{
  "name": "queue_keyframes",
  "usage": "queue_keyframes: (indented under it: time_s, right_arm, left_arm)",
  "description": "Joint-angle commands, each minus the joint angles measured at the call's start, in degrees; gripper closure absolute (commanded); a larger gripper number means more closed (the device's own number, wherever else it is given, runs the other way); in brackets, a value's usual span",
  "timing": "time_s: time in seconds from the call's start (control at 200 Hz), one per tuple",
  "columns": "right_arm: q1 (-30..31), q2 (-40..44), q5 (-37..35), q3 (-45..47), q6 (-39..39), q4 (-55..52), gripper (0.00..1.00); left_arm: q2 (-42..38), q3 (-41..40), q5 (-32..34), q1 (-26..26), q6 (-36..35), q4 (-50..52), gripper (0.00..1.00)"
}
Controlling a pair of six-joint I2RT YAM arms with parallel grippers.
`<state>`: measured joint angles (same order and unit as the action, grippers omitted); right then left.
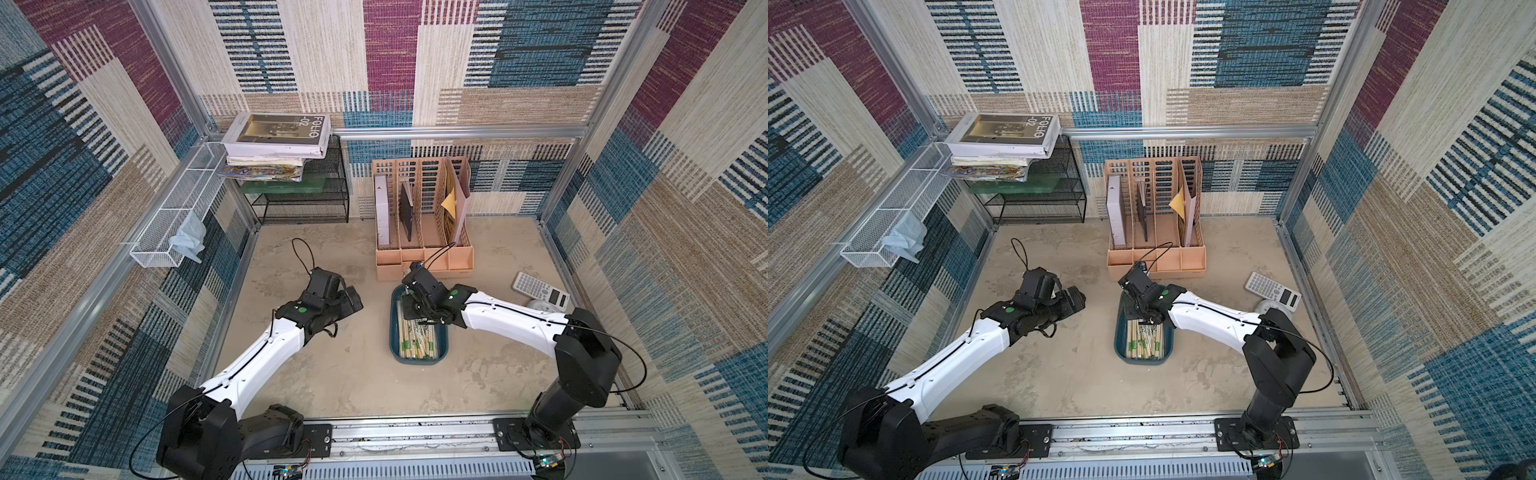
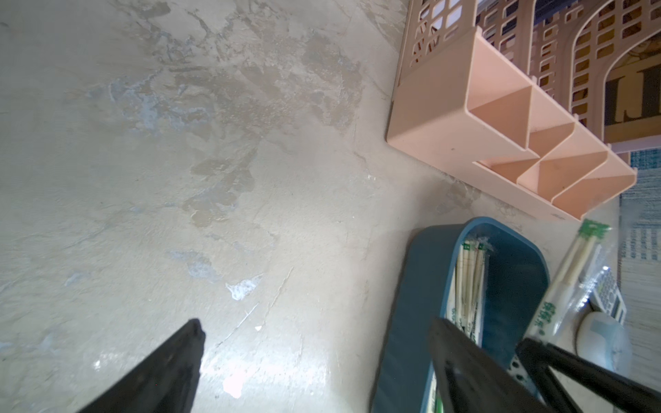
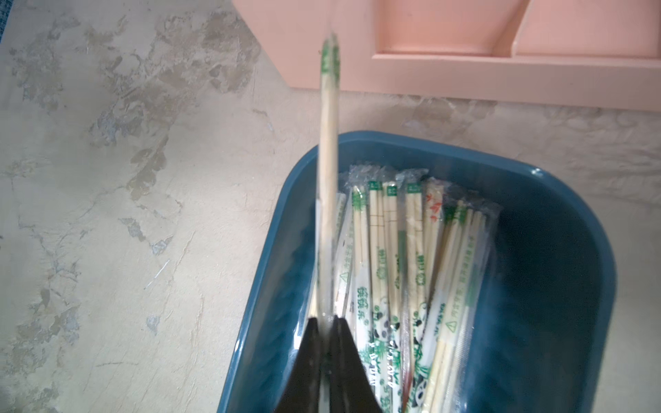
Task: Take the paired disposable chopsticks out of the storage box
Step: Pick up the paired disposable chopsticks from the storage box, then place the paired disposable chopsticks at the center of the board.
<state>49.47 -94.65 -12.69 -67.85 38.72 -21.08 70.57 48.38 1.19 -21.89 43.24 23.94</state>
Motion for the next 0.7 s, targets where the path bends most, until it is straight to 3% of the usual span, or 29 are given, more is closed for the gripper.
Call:
queue_keyframes:
  time_s: [0.0, 0.24, 0.491, 0.696]
  right_arm:
    - [-1.0, 2.3, 0.0, 0.5, -0.4, 0.3, 1.0]
    - [-6.9, 11.3, -0.5, 5.3, -2.4, -1.9, 1.0]
    - [-16.4, 21.8, -0.5, 16.6, -5.4, -3.5, 1.0]
    - [-19.2, 19.1, -1.4, 20.9, -7.4, -2.3, 1.0]
  left_arm:
    - [0.7, 1.3, -2.7, -0.8, -1.5, -0.2, 0.01]
    - [3.9, 5.6, -3.5, -6.7, -3.0, -0.3, 0.01]
    - [7.6, 9.1, -3.5, -10.6, -3.3, -0.3, 0.01]
    - [9.7, 10.9, -3.3, -12.1, -3.4, 0.0, 0.01]
